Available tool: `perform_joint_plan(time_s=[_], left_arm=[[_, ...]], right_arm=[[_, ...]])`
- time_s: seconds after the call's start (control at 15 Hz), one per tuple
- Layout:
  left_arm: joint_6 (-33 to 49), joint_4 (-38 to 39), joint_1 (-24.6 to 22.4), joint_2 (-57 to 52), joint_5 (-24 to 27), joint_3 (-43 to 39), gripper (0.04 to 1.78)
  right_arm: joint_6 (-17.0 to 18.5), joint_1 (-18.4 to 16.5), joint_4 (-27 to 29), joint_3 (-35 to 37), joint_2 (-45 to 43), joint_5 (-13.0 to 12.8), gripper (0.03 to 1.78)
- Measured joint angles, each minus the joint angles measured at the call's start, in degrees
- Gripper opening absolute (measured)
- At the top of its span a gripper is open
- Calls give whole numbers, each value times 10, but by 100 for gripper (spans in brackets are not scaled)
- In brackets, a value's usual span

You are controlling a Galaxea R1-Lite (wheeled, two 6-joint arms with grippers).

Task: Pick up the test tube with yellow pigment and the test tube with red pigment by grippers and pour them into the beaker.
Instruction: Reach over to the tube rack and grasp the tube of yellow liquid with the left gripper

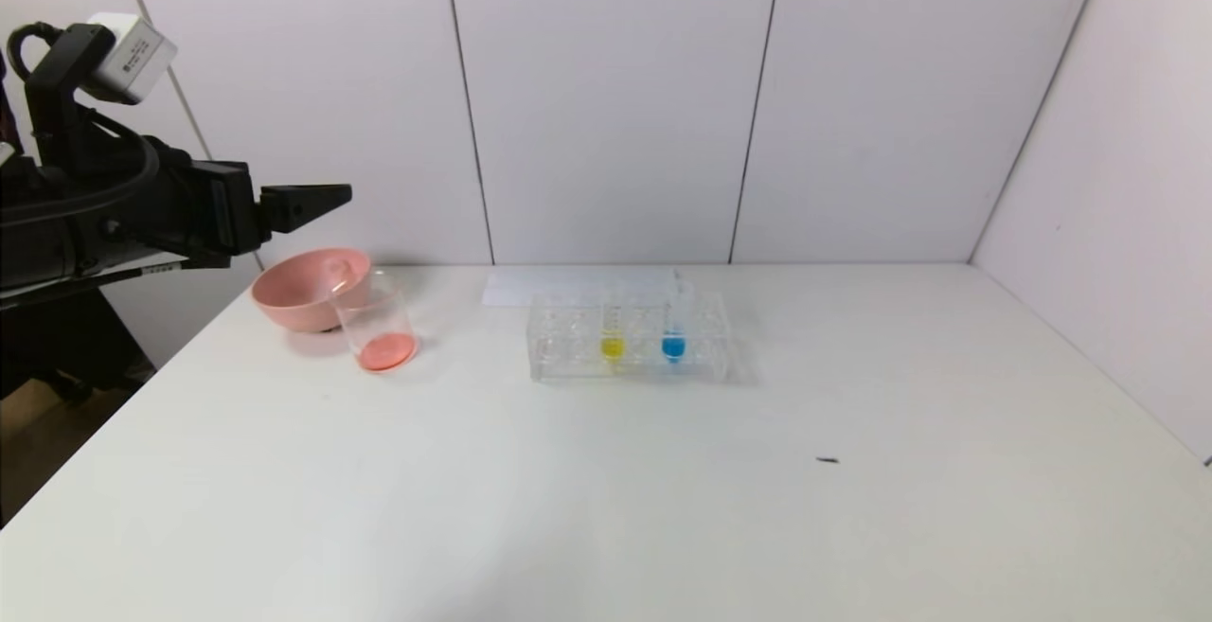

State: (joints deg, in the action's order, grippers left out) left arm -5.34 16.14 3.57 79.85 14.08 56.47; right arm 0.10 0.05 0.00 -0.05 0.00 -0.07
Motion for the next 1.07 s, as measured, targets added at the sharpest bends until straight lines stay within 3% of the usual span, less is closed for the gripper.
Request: perform_joint_plan(time_s=[1.07], left_arm=[[3,3,161,-62,-6,-102,176]], right_arm=[[0,0,0,0,0,0,170]])
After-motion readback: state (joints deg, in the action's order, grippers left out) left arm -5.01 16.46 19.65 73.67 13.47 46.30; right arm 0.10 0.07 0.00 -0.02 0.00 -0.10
